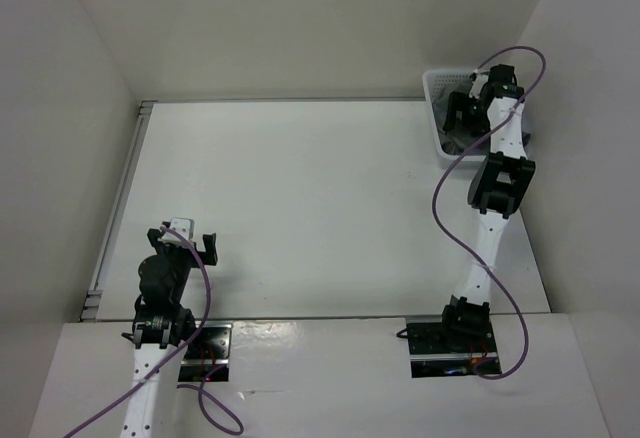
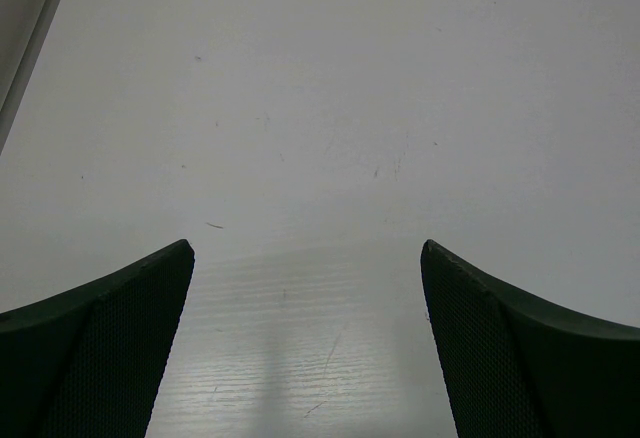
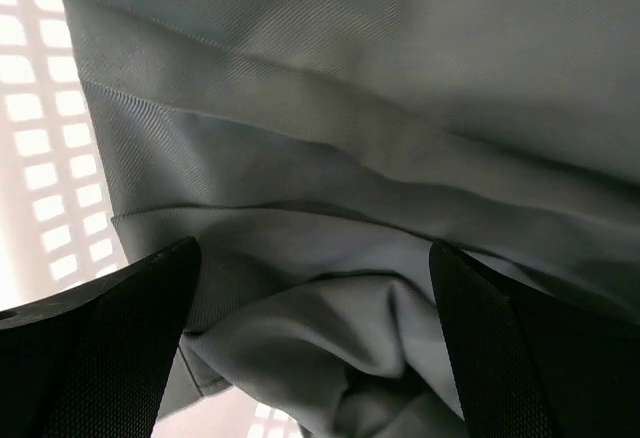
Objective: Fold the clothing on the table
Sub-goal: Grab the skirt from the pile
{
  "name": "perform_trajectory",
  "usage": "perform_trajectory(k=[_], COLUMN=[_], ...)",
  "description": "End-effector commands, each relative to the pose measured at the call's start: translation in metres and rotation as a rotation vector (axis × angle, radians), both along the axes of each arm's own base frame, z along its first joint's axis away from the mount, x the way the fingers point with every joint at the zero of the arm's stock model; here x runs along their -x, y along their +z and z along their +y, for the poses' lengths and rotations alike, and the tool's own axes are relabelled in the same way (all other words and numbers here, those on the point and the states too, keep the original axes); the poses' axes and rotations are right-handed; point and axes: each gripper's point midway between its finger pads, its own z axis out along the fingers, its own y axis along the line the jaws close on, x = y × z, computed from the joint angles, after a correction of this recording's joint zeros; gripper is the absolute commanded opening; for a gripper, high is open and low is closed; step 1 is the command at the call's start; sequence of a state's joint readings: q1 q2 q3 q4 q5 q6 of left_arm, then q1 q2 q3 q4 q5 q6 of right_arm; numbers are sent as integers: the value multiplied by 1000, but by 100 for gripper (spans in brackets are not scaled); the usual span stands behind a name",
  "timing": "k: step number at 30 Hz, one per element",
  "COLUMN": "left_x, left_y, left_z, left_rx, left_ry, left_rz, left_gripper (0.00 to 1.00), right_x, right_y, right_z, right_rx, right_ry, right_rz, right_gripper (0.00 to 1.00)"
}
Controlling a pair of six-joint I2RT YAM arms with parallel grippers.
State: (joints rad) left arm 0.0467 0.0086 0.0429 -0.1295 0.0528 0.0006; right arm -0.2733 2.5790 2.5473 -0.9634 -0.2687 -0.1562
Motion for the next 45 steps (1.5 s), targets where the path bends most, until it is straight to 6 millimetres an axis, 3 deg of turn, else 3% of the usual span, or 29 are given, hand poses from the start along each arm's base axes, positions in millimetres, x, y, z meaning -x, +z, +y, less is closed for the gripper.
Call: perform_trajectory(k=[1,3,6,9,10,11,13,15,17,18,20,21,24,26,27,28,30,31,34,35,37,38,39,40,41,42,43,44,45], left_x=[-3,-3,-3,-3,-3,-3,-3,-3,-3,-3,-3,-3,-3,-3,-3,-3,-3,-3,-3,-3,-3,-3,-3,-3,-3,-3,-3,-3,-3], left_y=[19,19,19,19,19,19,19,19,19,19,19,19,19,19,19,19,19,19,19,19,19,19,19,19,19,19,19,19,19], left_z=[0,0,0,0,0,0,0,0,0,0,0,0,0,0,0,0,0,0,0,0,0,0,0,0,0,0,0,0,0], left_rx=[-19,-19,-19,-19,-19,-19,-19,-19,-19,-19,-19,-19,-19,-19,-19,-19,-19,-19,-19,-19,-19,-19,-19,-19,-19,-19,-19,-19,-19], left_ry=[-1,-1,-1,-1,-1,-1,-1,-1,-1,-1,-1,-1,-1,-1,-1,-1,-1,-1,-1,-1,-1,-1,-1,-1,-1,-1,-1,-1,-1], left_rz=[-129,-129,-129,-129,-129,-129,-129,-129,-129,-129,-129,-129,-129,-129,-129,-129,-129,-129,-129,-129,-129,-129,-129,-129,-129,-129,-129,-129,-129], left_gripper=[100,100,100,100,100,100,100,100,100,100,100,100,100,100,100,100,100,100,100,100,100,100,100,100,100,100,100,100,100], right_x=[0,-4,-4,-5,0,0,4,4,4,5,8,15,32,62,63,80,100,122,168,178,208,222,228,228,233,229,213,213,210], right_y=[9,8,-9,-21,-26,-20,-19,4,28,60,97,138,194,269,270,300,331,355,392,395,404,406,410,394,398,394,373,370,361], right_z=[30,38,42,48,49,49,49,49,51,55,51,50,53,60,58,67,82,100,145,174,204,232,242,247,240,234,223,209,200], right_rx=[24,33,34,29,23,25,22,30,31,24,33,34,35,46,35,37,23,1,-22,-20,3,-7,-2,-5,20,32,49,90,106], right_ry=[76,90,95,104,105,105,105,104,109,121,115,118,118,137,139,171,228,306,454,551,638,714,735,740,701,652,598,529,486], right_rz=[20,15,46,66,91,84,97,65,27,-33,-97,-174,-267,-408,-412,-474,-543,-598,-680,-696,-723,-735,-757,-718,-730,-723,-683,-684,-670], right_gripper=[99,99,89,58,34,23,4,0,0,0,0,0,0,0,0,0,0,0,0,0,0,0,0,0,0,11,36,83,98])
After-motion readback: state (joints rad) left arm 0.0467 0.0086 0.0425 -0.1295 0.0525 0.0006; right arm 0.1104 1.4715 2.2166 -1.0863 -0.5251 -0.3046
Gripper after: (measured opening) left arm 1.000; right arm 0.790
